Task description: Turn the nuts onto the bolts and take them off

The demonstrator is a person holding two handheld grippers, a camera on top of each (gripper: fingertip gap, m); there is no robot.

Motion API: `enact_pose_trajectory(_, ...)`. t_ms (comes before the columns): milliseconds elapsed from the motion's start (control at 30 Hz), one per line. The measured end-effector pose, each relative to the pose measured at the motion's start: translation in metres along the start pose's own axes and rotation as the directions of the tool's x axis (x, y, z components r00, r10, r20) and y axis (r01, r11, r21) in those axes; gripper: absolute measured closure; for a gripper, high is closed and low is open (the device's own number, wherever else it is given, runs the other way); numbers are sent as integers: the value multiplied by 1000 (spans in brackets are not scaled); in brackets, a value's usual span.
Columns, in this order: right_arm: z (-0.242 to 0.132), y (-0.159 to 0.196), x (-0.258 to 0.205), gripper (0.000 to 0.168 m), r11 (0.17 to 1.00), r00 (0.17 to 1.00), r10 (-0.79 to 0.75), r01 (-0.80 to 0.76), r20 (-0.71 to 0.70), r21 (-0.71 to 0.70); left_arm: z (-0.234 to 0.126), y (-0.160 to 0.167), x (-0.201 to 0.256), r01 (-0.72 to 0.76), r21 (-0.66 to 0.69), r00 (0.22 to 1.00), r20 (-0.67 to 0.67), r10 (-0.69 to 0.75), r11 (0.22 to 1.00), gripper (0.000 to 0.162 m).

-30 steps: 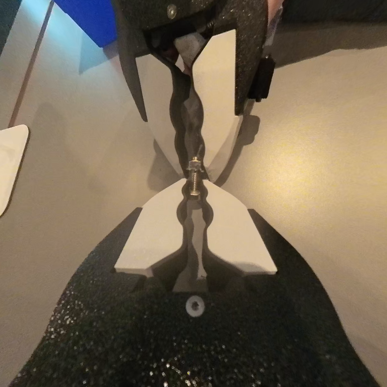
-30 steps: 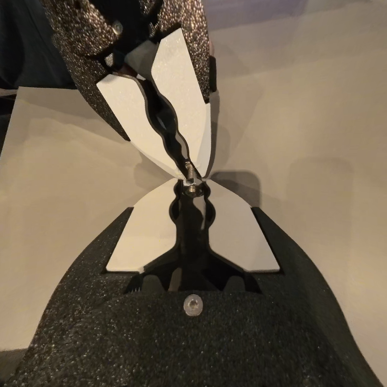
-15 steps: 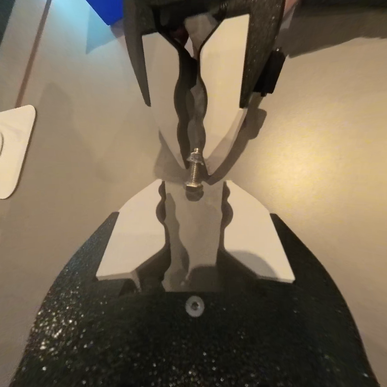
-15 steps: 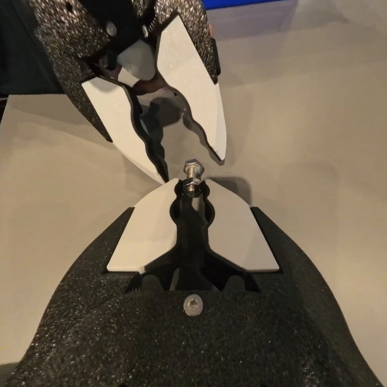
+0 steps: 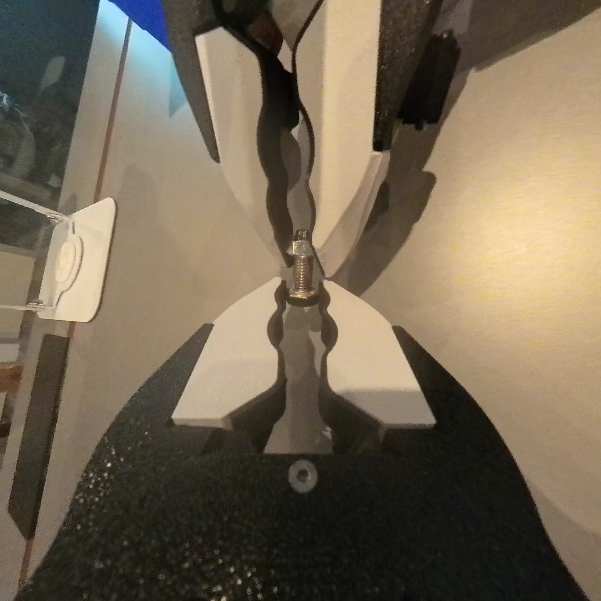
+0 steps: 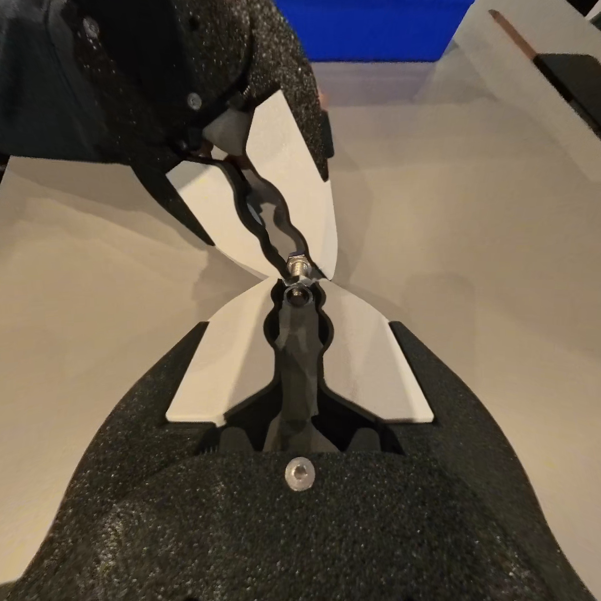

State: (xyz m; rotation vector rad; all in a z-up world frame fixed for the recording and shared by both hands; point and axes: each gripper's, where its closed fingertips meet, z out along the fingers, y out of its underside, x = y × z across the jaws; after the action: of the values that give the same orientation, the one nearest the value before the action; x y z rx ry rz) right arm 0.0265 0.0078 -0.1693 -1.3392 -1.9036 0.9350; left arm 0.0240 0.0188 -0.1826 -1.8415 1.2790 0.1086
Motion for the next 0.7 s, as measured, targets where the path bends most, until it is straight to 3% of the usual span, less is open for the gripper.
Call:
enact_pose_trajectory(33,0,-2,2,149,1000,1000,9,-9,-10,16,-1,0,-3,10,8,1000,12,-10,1000,144)
enact_pose_trajectory(133,-3,-10,14,140,993,995,70,-62,-76,96,-3,0,-14,69,30,994,77,-71,997,144)
enact_pose_trajectory(233,-10,-31,34,130,959,968,154,-99,-197,266,-9,-3,-35,192,117,961,177,-210,974,144)
enact_pose_trajectory(400,-20,-65,43,125,868,922,217,-31,-321,495,-26,-19,-59,434,428,847,106,-521,793,144)
enact_pose_trajectory(567,-16,-73,46,125,825,895,270,-25,-355,565,-30,-16,-68,449,499,814,112,-569,741,144)
enact_pose_trajectory(700,-20,-78,51,125,790,865,328,-32,-378,612,-31,-17,-69,406,505,817,173,-550,761,144)
